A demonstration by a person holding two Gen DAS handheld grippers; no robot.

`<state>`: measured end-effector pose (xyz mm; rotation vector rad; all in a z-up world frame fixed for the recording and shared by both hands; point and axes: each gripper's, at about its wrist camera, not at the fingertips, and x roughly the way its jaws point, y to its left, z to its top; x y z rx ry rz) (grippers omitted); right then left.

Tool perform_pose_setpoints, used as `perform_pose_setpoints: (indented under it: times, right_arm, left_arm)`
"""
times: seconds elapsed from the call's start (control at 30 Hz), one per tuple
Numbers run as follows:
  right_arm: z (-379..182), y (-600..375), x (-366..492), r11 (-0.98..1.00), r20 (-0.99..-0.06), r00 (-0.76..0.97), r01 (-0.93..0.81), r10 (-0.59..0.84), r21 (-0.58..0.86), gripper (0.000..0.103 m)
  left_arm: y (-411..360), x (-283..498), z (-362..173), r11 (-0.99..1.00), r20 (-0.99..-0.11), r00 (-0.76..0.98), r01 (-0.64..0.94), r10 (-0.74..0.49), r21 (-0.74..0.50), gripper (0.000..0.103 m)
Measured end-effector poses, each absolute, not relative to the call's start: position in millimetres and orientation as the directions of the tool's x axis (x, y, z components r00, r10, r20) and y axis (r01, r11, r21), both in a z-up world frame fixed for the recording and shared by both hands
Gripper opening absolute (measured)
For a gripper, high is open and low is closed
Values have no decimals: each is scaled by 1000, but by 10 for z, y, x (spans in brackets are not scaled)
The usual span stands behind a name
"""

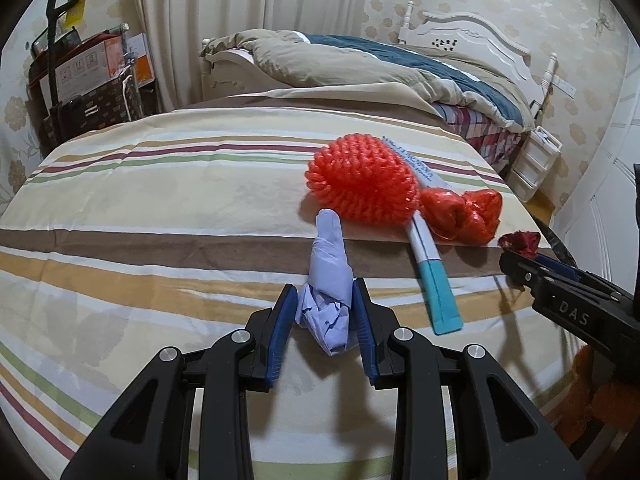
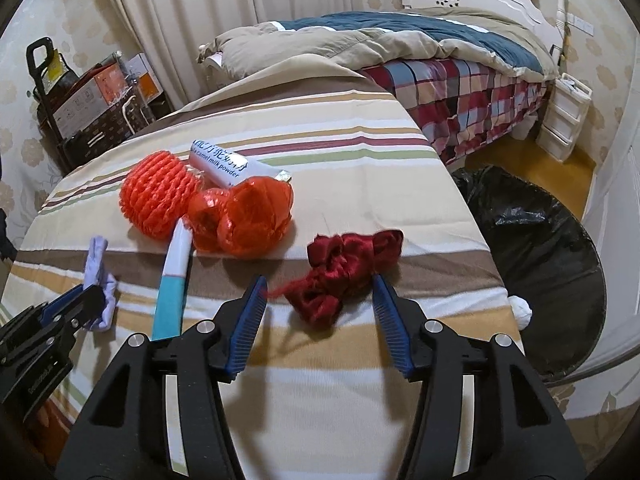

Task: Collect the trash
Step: 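Grasp the dark red ribbon with the right gripper while the left gripper holds the cloth, then carry the lavender cloth and red ribbon over the trash bin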

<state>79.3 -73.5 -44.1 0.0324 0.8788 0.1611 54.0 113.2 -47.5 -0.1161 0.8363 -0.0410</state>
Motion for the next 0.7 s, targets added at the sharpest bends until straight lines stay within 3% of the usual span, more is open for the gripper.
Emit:
perform_pose_setpoints:
  times: [0.1,0.17,0.27,0.7]
  right_arm:
    - [-462,-708,821,990,-768,626,-120,136,78,48]
    - [-464,-693,811,989,-768,626,-129,134,68,36]
    - [-463,-703,788,988,-767,627,-136,138,67,32]
    - [-381,-797,525,985,-741,653,-157,156,70,29]
  left_arm:
    - [1151,550,-476,993,-738,670,-13,-80,-119,32]
    - [1156,553,-480,993,-739,668,-12,-82,-121,32]
    - [1154,562,-480,993,-739,668,-11,-83,-122,32]
    - [1114,520,-440,991,-727,681,-2,-95,-131,32]
